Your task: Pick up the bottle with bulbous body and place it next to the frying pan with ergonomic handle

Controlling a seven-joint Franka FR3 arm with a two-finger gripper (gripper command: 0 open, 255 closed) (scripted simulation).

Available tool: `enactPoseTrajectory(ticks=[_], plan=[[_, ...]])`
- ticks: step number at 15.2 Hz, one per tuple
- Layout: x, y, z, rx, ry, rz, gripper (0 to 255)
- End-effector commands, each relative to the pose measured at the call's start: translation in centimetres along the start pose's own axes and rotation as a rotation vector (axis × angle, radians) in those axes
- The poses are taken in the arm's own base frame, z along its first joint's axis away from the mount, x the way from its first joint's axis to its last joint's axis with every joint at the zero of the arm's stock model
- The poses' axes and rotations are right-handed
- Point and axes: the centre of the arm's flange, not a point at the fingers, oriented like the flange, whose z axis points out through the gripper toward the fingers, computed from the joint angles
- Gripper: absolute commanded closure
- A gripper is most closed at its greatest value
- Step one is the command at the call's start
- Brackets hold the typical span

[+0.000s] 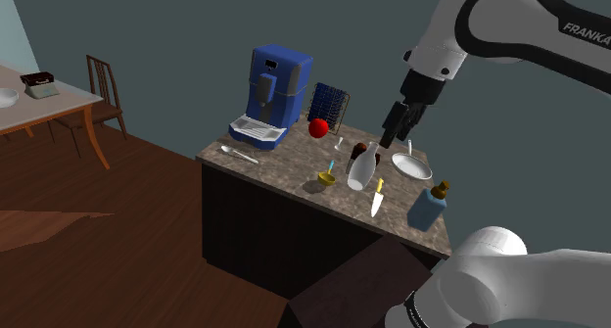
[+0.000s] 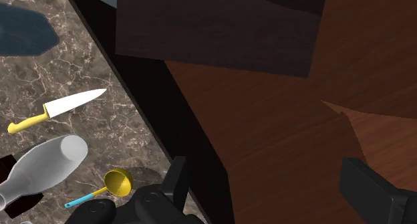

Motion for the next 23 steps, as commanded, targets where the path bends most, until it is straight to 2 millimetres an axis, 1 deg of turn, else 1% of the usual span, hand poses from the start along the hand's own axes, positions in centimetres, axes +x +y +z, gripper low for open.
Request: enactPoseTrajectory(ticks=[1, 23], plan=[[0.0, 0.0, 0.0, 0.0, 0.0, 0.0, 0], [11.3, 23.7, 11.7, -0.037, -0.04, -0.068, 0]])
